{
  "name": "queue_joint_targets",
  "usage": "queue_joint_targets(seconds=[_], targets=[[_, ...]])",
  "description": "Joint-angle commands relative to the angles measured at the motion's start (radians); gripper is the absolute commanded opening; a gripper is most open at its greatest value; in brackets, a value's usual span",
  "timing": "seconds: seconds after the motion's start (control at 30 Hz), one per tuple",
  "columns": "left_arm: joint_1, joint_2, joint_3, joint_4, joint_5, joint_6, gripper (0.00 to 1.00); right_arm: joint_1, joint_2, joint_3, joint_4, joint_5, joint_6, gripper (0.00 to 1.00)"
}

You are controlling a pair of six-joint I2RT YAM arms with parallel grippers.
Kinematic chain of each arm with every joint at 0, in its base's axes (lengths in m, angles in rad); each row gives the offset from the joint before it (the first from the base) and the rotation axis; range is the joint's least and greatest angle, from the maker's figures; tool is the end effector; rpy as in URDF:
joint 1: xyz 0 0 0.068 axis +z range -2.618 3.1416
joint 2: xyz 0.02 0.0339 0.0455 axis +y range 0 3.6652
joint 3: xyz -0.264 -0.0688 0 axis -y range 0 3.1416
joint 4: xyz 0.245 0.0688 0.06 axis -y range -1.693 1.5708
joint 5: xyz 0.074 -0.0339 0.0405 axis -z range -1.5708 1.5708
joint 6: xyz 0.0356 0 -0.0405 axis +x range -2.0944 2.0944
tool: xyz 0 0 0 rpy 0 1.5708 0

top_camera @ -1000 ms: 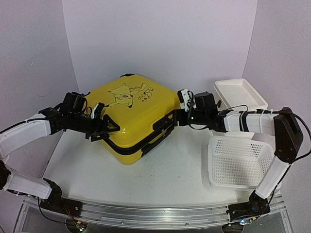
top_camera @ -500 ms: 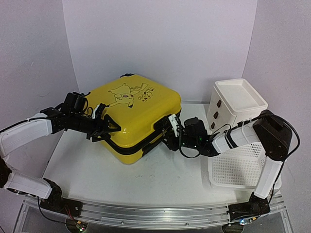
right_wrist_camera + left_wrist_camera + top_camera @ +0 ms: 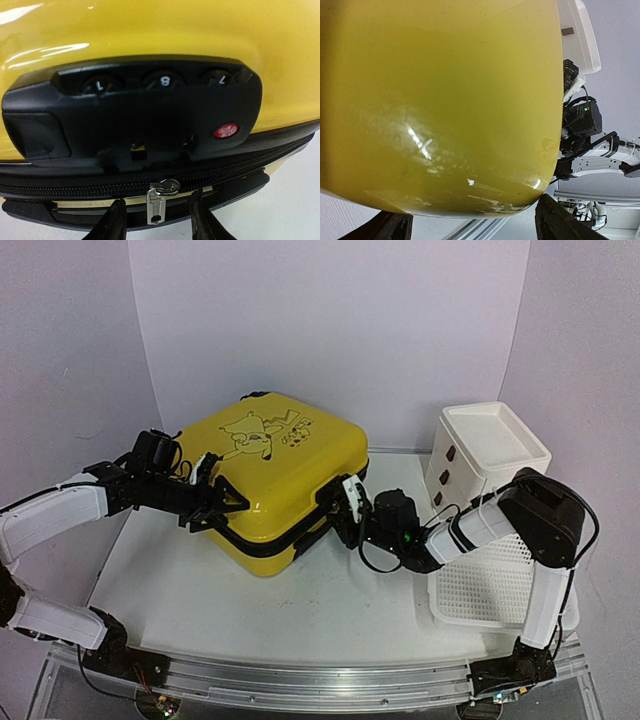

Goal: Open, take out, and arrange the luggage

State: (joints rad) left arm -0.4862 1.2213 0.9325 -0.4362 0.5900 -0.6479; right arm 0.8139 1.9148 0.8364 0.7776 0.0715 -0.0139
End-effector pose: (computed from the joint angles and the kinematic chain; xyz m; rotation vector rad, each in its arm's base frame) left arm 0.2198 -0.1386 0.2806 0.1363 2.4728 -1.2221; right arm 0.2644 0.2762 0.1421 -0.7178 1.7584 0.4822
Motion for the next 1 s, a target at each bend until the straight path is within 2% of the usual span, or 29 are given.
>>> queue_joint_targets(seconds=[0.0, 0.07, 0.17, 0.5, 0.63, 0.83, 0.9, 0.97], targets=[[0.003, -0.001, 0.008, 0.088, -0.043, 0.022, 0.85, 0.006, -0.030, 0.030, 0.016, 0.094, -0.003, 0.42], [0.003, 0.005, 0.008, 0.089, -0.039, 0.024, 0.85, 0.005, 0.001, 0.055, -0.026, 0.152, -0.013, 0.42], [0.003, 0.003, 0.005, 0.087, -0.036, 0.025, 0.85, 0.005, 0.037, 0.062, 0.026, 0.160, -0.050, 0.39], [0.003, -0.005, -0.001, 0.076, -0.042, 0.049, 0.85, 0.006, 0.043, 0.086, 0.046, 0.215, -0.114, 0.14], [0.003, 0.004, -0.001, 0.071, -0.043, 0.073, 0.87, 0.005, 0.019, 0.064, 0.045, 0.169, -0.149, 0.00], [0.003, 0.020, 0.008, 0.065, -0.046, 0.083, 0.87, 0.007, -0.063, 0.017, -0.018, 0.111, -0.166, 0.00], [0.003, 0.027, 0.014, 0.065, -0.041, 0.083, 0.87, 0.006, -0.093, 0.013, -0.068, 0.042, -0.153, 0.00], [0.001, 0.036, 0.020, 0.066, -0.037, 0.082, 0.87, 0.006, -0.118, 0.009, -0.104, -0.109, -0.148, 0.00]])
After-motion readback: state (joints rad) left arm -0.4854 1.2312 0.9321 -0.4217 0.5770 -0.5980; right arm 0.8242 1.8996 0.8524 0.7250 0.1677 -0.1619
